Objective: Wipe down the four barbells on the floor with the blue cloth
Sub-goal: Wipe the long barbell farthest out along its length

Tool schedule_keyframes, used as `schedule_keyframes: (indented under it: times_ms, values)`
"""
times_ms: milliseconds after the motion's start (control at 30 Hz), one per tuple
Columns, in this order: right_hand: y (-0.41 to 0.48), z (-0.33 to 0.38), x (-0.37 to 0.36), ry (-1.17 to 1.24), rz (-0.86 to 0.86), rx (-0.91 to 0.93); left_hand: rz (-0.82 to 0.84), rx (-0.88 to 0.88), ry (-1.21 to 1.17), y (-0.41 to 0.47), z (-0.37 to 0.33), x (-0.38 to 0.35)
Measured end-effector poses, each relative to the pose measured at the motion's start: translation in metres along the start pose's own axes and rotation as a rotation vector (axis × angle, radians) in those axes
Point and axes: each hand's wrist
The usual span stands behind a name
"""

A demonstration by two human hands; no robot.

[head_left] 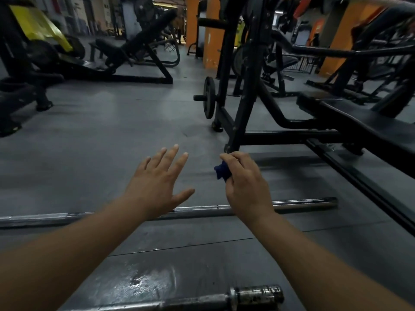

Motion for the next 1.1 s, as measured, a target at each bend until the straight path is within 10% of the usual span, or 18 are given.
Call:
schedule_keyframes:
  times_ms: [1100]
  values:
    - [0.031, -0.120, 0.122, -0.128, 0.109, -0.017, 0.025, 0.082, 0.043, 0.059, -0.120, 0.056]
Point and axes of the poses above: each hand's wrist, its own y-axis towards the middle knuckle, its own x-axis out of the back of the hand, z = x × y, and after that the axes turned 7 degrees about y, right-handed
